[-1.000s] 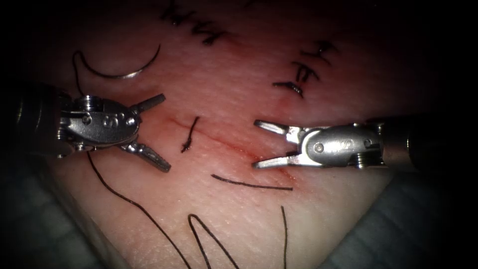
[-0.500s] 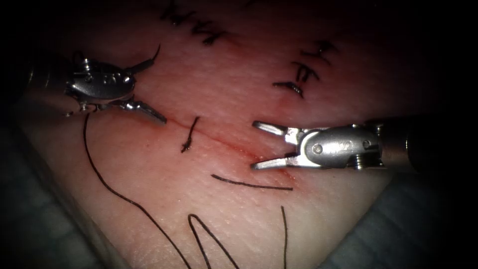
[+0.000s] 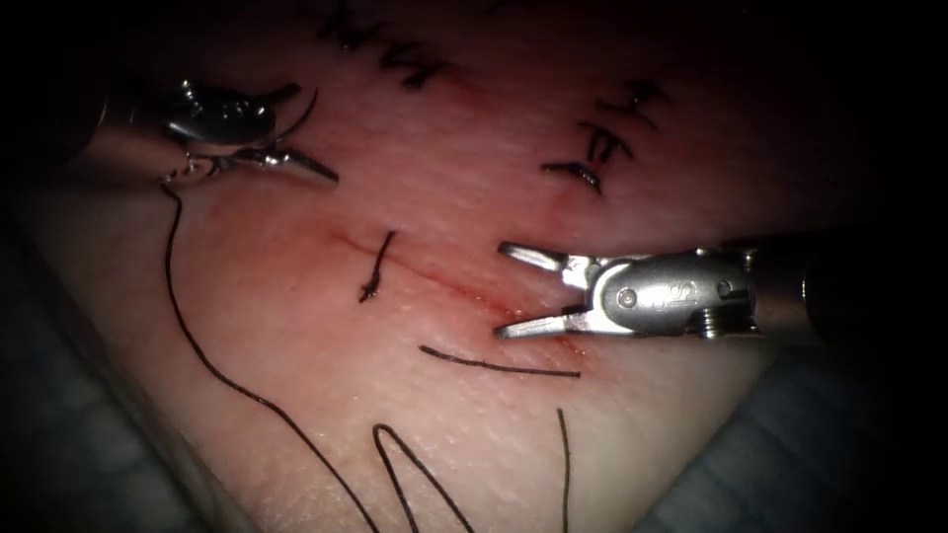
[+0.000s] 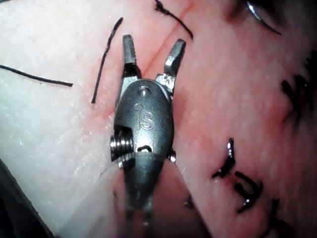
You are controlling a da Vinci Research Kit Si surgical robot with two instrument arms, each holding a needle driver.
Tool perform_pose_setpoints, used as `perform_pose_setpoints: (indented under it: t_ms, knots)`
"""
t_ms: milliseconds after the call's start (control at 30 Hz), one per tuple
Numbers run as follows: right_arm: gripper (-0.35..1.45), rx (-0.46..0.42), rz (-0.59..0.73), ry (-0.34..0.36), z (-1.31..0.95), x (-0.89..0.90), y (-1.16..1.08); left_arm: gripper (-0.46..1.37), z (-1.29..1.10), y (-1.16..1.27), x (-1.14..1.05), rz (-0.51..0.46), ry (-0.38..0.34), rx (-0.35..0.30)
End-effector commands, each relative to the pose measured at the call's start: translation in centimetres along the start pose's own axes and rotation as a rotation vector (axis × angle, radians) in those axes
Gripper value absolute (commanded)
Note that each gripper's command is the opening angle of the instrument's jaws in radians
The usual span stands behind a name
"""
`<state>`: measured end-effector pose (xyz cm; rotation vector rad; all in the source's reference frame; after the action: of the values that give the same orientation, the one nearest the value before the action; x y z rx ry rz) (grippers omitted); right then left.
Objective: Wound Closure
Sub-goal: Pickup the needle near the tip with the left tool
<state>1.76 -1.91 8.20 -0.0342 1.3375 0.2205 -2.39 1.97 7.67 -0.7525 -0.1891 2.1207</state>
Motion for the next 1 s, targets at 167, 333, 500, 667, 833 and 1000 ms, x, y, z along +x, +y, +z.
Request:
perform_pose_setpoints:
  t_ms: [167, 333, 500, 667, 833, 1000]
  knots:
    - [0.95, 0.003, 0.000, 0.003, 0.00, 0.01, -0.01, 0.86, 0.24, -0.15, -0.24, -0.062, -0.021, 0.028]
    - [0.96, 0.005, 0.000, 0.004, 0.00, 0.02, -0.03, 0.85, 0.43, -0.34, -0.48, -0.133, -0.004, 0.039]
    - [0.99, 0.003, -0.001, 0.008, 0.04, 0.02, -0.06, 0.83, 0.55, -0.54, -0.51, -0.183, 0.004, 0.045]
    - [0.99, 0.006, -0.003, 0.004, 0.05, 0.02, -0.08, 0.83, 0.59, -0.63, -0.50, -0.254, -0.004, 0.018]
    - [1.00, 0.007, -0.003, 0.004, 0.04, 0.02, -0.08, 0.77, 0.61, -0.63, -0.58, -0.293, -0.019, -0.026]
    - [1.00, 0.007, -0.003, 0.004, 0.04, 0.03, -0.10, 0.78, 0.64, -0.66, -0.71, -0.308, -0.090, -0.047]
